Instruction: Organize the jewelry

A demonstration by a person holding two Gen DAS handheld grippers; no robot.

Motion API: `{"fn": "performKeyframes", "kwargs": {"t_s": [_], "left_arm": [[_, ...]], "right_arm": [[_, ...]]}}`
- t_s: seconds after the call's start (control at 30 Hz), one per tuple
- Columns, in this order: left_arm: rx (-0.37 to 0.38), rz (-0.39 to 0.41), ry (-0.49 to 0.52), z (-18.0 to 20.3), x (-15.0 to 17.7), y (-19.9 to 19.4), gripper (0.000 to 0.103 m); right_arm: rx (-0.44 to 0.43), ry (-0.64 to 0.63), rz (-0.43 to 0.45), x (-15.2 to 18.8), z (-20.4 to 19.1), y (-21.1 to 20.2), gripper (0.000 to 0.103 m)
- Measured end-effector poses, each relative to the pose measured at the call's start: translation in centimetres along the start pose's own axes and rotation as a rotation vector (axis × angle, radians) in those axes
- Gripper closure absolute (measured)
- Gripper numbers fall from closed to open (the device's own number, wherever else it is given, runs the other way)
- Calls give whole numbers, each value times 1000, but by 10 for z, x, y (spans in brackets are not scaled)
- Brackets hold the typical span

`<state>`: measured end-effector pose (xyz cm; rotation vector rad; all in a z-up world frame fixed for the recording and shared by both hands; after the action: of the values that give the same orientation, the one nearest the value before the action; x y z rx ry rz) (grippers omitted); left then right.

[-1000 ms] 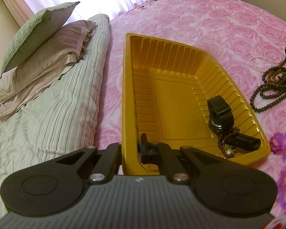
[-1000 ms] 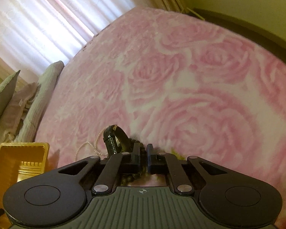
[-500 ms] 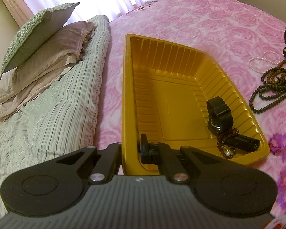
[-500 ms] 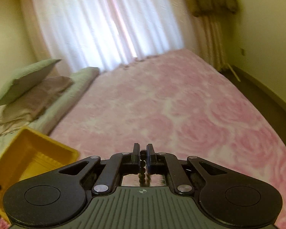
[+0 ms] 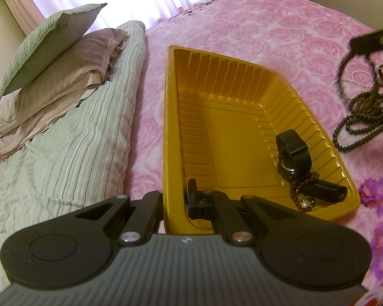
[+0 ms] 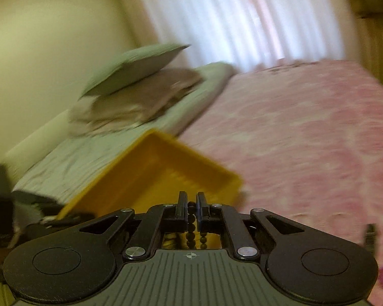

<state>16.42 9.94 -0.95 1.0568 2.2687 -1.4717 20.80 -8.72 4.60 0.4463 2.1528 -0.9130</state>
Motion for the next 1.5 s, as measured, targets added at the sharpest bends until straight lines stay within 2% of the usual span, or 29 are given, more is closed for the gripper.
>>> {"fn": "performKeyframes", "kwargs": {"t_s": [0.17,0.43,0.5,0.57,0.63,0.83,1.13,1.27,1.5], "left_arm": [[2,4,-2,0,0,-1,100],[5,5,-6,-1,1,0,100],[6,5,-7,0,1,0,100],[6,5,-8,0,1,0,100],[6,5,-9,-1,1,0,100],[5,5,-11,0,1,0,100],[3,7,-10,0,0,0,101],[2,5,-9,0,0,0,101],[-4,4,-2,0,0,-2,101]], "right_arm": [[-57,-40,-67,17,-34,33,97],[-85,-22,-106,29,-39,55,96],[-88,1,-89,26,-33,51,92],[-75,26,-58,23,-24,43,74],[-38,44,-37,22,-11,33,66],[136,71,-5,41,45,-2,64],[461,112,25,88,141,-62,63],[538,127,53,91,167,-78,63],[571,70,75,74,187,-76,63]]}}
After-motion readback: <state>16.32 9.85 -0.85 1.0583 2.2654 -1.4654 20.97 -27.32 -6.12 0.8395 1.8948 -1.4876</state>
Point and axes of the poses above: each gripper's, at about its wrist camera, not at the fingertips, and y roughly the way its jaws point, z to its right, x to its underside, the point moved 8 cm from there along y, roughly the way its jaws point, and after that the axes turned 7 degrees about y, right-handed, at the moved point
